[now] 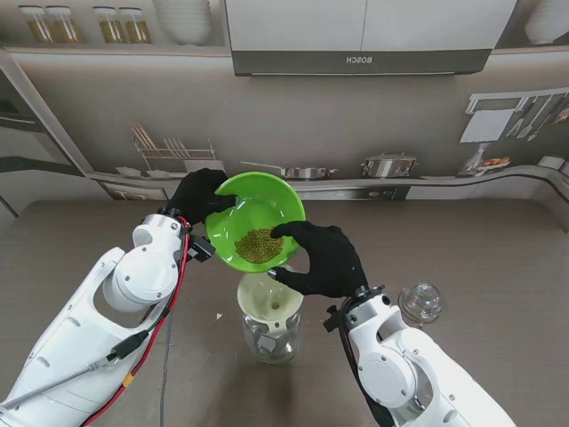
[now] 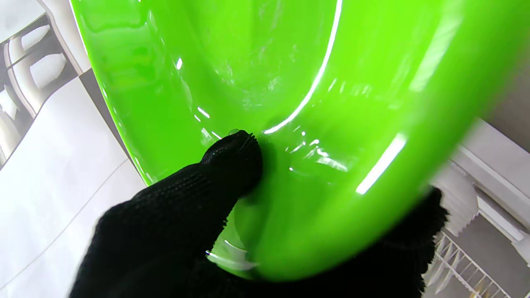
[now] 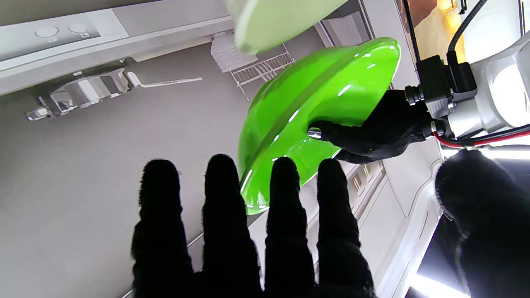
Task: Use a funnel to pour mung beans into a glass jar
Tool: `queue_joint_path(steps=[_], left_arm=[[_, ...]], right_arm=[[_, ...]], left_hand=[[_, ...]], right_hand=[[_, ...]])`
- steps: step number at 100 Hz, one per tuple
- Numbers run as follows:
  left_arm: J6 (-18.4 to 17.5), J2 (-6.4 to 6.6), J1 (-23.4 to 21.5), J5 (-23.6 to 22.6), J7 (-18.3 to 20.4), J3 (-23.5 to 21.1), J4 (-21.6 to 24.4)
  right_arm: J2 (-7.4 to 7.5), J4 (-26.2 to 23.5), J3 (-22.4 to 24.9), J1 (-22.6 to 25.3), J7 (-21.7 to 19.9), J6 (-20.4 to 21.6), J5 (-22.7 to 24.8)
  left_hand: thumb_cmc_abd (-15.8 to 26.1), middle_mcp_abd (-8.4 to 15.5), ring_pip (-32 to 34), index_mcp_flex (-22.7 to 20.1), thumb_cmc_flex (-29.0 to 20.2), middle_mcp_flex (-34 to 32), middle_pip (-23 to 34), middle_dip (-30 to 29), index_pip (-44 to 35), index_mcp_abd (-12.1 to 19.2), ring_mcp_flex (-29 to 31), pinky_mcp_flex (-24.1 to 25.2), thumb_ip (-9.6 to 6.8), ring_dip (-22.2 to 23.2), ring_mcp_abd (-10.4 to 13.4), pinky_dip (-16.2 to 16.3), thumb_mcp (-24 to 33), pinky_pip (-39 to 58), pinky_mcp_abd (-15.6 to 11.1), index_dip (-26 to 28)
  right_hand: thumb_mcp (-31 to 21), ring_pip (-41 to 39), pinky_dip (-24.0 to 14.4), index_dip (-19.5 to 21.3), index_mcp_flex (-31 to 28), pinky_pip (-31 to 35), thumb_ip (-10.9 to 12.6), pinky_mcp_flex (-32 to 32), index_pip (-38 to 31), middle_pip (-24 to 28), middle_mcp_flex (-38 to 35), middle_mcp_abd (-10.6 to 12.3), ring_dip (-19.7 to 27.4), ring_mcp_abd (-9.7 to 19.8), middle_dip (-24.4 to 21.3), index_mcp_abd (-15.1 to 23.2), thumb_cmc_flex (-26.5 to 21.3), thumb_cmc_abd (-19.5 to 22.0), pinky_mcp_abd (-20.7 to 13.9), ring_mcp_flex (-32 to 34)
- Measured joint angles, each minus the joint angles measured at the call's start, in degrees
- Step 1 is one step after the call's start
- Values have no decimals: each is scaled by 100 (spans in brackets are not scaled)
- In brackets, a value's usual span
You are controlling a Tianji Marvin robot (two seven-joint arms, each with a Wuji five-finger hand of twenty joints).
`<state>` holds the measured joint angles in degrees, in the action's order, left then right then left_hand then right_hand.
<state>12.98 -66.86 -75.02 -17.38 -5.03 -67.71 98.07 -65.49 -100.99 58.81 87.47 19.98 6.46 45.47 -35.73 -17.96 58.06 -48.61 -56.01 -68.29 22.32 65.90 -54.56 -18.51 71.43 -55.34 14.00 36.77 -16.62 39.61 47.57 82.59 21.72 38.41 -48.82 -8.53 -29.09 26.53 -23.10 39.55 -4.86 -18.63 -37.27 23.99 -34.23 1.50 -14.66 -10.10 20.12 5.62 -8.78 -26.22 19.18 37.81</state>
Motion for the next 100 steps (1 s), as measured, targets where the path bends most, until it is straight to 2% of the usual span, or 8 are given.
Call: queue_joint_path(steps=[19,70,89,100], left_arm=[[-298,-11,-104,-233,-157,48,2],[-686,-14,-293,-711,-470,155,29],[-734,-14,-300,-832,-578,226,19],[-816,-18,-284,-916,-692,282,-31]], right_arm=[[-5,10,1,1,35,-10,10],[-18,21,-3,45,281,-25,124],[-24,31,-6,45,333,-36,143],[-29,39,-7,44,348,-41,137]], left_hand=[[0,-4,1,-9,-1,-7,9,0,1,0,0,0,0,0,-9,0,0,0,13,0],[0,-26,1,-10,-66,-22,11,0,9,-38,0,-9,0,-88,-9,0,13,0,13,1],[0,-27,1,-10,-69,-22,11,0,10,-40,0,-10,0,-89,-9,0,13,0,13,2],[0,-27,1,-10,-72,-22,11,0,10,-40,0,-10,0,-89,-9,0,13,0,13,2]], right_hand=[[0,0,1,0,0,0,0,0,0,0,0,-1,0,2,-1,0,0,0,0,2],[0,-5,13,0,0,-1,0,9,0,0,0,-1,0,-22,-2,1,1,0,0,2],[0,-6,68,0,0,-2,0,12,0,0,0,-1,0,-93,-3,1,2,0,0,2],[-1,-7,71,0,0,-2,0,29,0,0,0,9,0,-282,-3,1,2,0,0,2]])
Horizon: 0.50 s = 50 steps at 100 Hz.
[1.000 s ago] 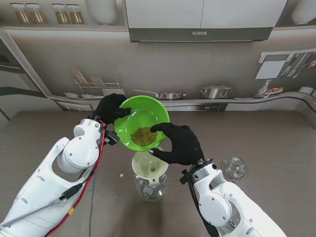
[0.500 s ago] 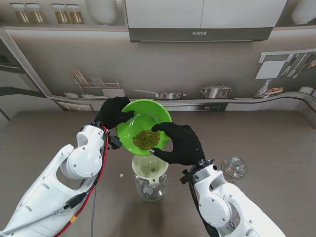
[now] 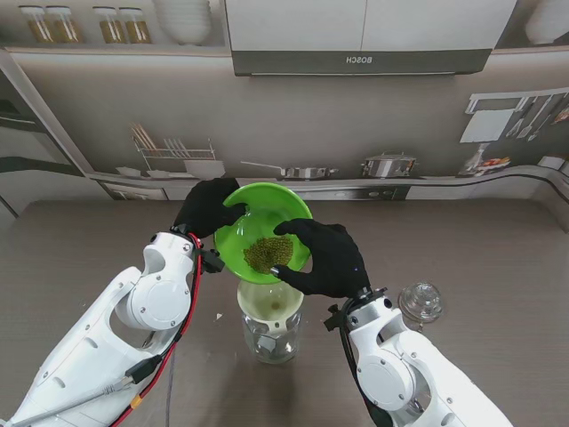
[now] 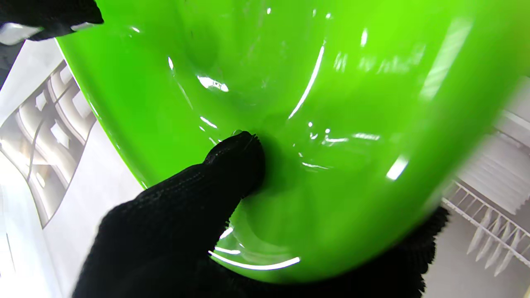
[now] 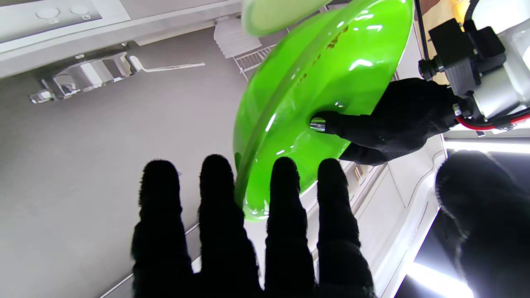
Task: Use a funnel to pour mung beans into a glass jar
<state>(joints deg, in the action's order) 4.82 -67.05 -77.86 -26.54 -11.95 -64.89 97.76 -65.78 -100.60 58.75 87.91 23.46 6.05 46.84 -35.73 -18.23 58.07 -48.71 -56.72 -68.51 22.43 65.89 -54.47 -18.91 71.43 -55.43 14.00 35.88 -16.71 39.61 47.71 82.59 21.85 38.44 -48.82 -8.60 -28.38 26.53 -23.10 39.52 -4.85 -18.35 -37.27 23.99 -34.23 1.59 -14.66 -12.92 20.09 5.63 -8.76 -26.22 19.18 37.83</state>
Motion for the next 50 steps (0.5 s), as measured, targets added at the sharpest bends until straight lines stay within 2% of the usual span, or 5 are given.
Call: queue_joint_path(steps=[23,50], left_arm=[[-88,-29,28,-68,-134,47,-84],[-202,-64,-4,-101,-299,55,-107]], right_arm=[[-16,8,-3,0,45,-48,-8],[-39,31,-1,-7,166,-80,3]], left_hand=[[0,0,0,0,0,-1,0,0,0,0,0,-1,0,0,0,0,0,0,0,0],[0,0,0,0,0,-1,1,0,0,0,0,-1,0,0,0,0,0,0,0,0]], right_hand=[[0,0,4,0,0,-1,0,75,0,0,0,124,0,-112,0,3,0,0,56,0],[0,3,6,0,0,-43,0,122,0,0,0,143,60,-112,-1,11,0,0,61,-38]])
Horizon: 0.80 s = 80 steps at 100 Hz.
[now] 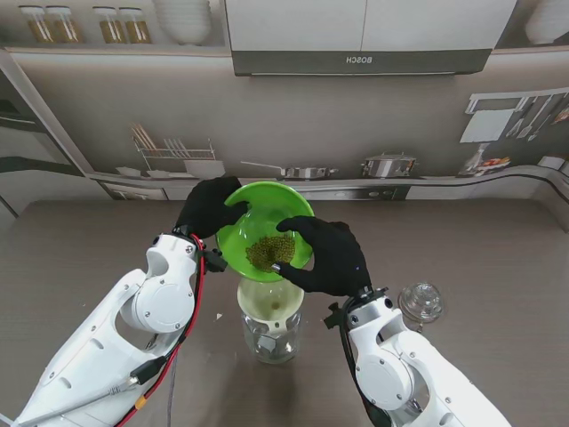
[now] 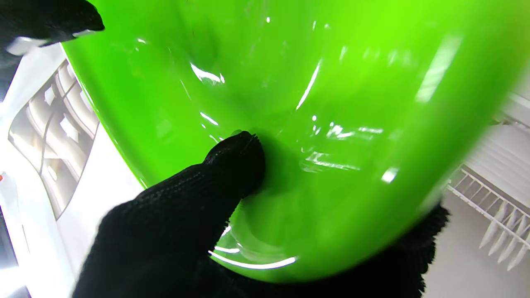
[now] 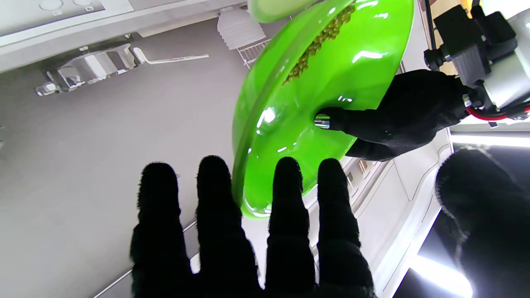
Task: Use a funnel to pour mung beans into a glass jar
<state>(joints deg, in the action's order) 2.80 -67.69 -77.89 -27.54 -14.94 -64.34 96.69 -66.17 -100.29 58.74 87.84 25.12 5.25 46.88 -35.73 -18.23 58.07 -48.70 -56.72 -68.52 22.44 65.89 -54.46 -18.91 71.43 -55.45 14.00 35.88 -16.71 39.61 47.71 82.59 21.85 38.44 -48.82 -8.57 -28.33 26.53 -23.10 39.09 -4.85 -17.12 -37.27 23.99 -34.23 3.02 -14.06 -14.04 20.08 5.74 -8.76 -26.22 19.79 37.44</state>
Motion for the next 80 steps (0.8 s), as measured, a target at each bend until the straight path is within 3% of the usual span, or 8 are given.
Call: queue_joint_path(steps=[80], left_arm=[[-553,-30,-278,-434,-599,-1,-58]], right_arm=[[-42,81,-20,-40,244,8,16]], left_hand=[[-1,0,0,-1,0,0,25,9,0,0,0,-1,0,24,0,0,-10,0,0,0]], right_hand=[[0,100,0,0,0,-37,0,7,0,0,140,123,79,-51,0,107,57,0,71,-177]])
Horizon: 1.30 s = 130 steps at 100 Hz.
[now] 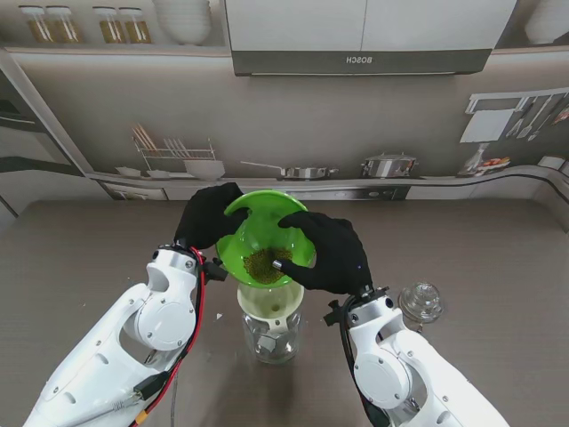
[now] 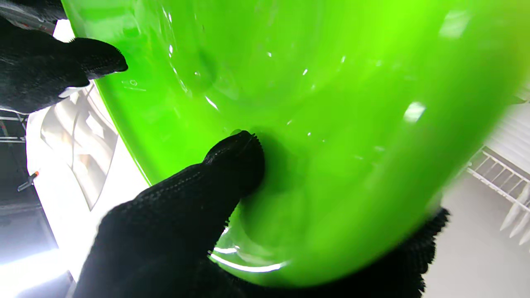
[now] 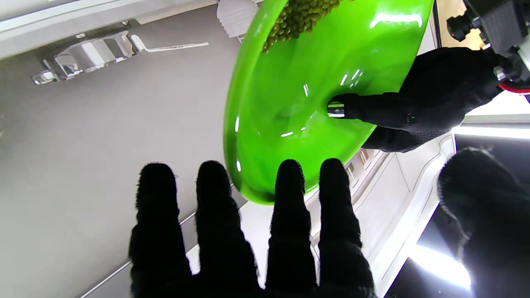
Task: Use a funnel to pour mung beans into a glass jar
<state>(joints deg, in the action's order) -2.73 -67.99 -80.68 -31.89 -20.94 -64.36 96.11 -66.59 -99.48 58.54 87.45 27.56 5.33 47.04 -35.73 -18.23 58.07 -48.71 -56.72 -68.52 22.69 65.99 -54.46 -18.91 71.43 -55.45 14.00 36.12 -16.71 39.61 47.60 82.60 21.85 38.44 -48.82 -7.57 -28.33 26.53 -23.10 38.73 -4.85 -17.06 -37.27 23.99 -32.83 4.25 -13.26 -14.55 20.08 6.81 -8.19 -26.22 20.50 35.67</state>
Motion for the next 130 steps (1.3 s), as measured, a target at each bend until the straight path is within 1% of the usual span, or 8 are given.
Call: queue_joint_path(steps=[19,33,55,75,84,110,130], left_arm=[[-82,-13,-17,-38,-119,16,15],[-184,-26,-17,-155,-302,50,5],[-342,-36,-11,-342,-458,88,-43],[-498,-38,-32,-628,-657,97,-113],[-576,-38,-64,-751,-774,82,-129],[-740,-30,-141,-971,-964,49,-129],[-874,-19,-149,-1147,-1088,52,-162]], right_arm=[[-8,25,-13,-11,65,9,10],[-16,54,-27,-25,134,22,23],[-31,90,-40,-44,223,40,34],[-35,96,-39,-44,223,41,37],[-36,96,-38,-43,221,45,35],[-44,117,-40,-44,274,92,33],[-53,169,-47,-60,405,165,69]], left_hand=[[0,0,0,0,0,0,0,1,0,0,0,0,0,19,0,0,0,0,0,-4],[0,0,0,0,0,0,0,4,0,0,0,0,0,19,0,0,0,0,0,-6],[0,0,0,0,0,0,2,6,0,0,0,-1,0,20,0,-1,-1,0,0,-14],[0,0,0,0,0,0,7,9,0,0,0,-10,0,19,28,0,-1,0,-3,-16],[0,0,0,0,0,0,8,9,0,-4,-1,-13,0,20,52,-1,-1,0,-10,-31],[0,-7,1,0,0,0,12,12,0,-23,-3,-57,0,9,66,-1,-2,0,-18,-48],[0,-13,1,0,2,0,12,12,0,-35,-3,-58,0,7,68,-1,-3,0,-19,-60]], right_hand=[[0,0,0,0,0,-1,0,0,0,0,0,1,60,0,0,4,0,0,0,0],[0,0,0,0,0,-2,0,0,0,0,0,3,60,0,-1,8,0,0,0,0],[0,0,0,0,0,-3,0,1,0,42,0,12,61,0,-36,20,0,0,0,0],[0,0,0,0,0,-3,0,1,0,60,-3,77,61,0,-50,40,0,0,0,0],[0,0,0,0,0,-3,0,1,0,63,-7,157,61,0,-52,44,0,0,0,0],[0,0,0,0,-1,-4,0,2,0,72,-79,196,62,0,-54,88,0,-1,0,0],[0,0,0,0,-10,-5,0,26,0,125,-146,216,62,1,-56,136,0,-3,0,0]])
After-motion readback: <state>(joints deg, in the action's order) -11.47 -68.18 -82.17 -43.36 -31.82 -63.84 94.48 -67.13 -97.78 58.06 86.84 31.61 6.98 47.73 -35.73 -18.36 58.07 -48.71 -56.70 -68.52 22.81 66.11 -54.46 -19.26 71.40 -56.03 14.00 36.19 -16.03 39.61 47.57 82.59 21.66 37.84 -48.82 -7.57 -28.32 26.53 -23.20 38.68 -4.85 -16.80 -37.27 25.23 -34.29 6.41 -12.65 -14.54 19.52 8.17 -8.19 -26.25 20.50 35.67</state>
